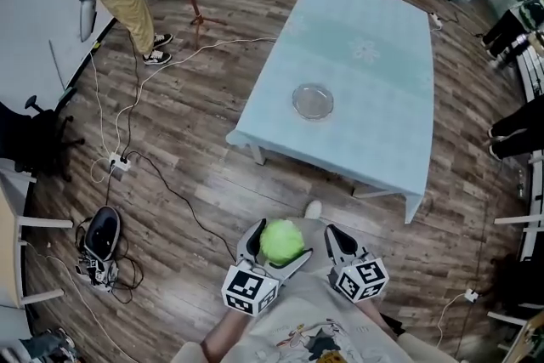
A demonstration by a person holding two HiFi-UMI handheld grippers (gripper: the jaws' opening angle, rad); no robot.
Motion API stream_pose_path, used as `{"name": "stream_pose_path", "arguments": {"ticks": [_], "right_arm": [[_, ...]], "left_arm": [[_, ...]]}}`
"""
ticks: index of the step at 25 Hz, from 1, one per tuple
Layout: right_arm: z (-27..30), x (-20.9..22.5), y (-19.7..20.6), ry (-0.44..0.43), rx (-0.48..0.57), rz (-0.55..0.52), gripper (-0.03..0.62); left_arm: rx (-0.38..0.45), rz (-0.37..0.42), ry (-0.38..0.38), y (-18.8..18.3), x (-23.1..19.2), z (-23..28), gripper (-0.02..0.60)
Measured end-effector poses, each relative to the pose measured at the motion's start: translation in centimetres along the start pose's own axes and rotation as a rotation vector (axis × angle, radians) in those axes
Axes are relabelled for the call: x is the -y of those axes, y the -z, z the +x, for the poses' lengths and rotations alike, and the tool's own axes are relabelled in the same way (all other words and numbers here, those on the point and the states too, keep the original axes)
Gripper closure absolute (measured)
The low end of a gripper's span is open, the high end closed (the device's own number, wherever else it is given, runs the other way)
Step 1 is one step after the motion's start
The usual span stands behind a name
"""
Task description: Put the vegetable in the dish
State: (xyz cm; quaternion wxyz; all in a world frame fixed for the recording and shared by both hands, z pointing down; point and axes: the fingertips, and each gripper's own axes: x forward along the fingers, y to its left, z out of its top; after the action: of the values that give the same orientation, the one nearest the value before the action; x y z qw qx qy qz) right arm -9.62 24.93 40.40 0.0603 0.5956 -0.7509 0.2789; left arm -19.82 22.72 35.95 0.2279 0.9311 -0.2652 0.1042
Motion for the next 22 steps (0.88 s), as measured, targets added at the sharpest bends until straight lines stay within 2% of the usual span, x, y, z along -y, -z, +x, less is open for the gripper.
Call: {"name": "stream_pose_path", "arguments": {"ticks": [6,12,22], "right_arm": [[4.0,2.1,-2.1,-0.018,-0.01,0.017,0.572],[8.0,5.3,-6.7,-0.04,0.013,0.007,0.572],[13.1,11.9,-12.4,-0.061,0.039,0.028,0.572]], "left_arm": [[-0.026,0.001,0.001,-1.3,-2.3,3.2,0.054],[-0.012,0.017,-0.041,-5.1,-5.0,7.1,0.054],[-0.035,0.064,-0.08,-9.8,-7.8,15.0,0.054]]}}
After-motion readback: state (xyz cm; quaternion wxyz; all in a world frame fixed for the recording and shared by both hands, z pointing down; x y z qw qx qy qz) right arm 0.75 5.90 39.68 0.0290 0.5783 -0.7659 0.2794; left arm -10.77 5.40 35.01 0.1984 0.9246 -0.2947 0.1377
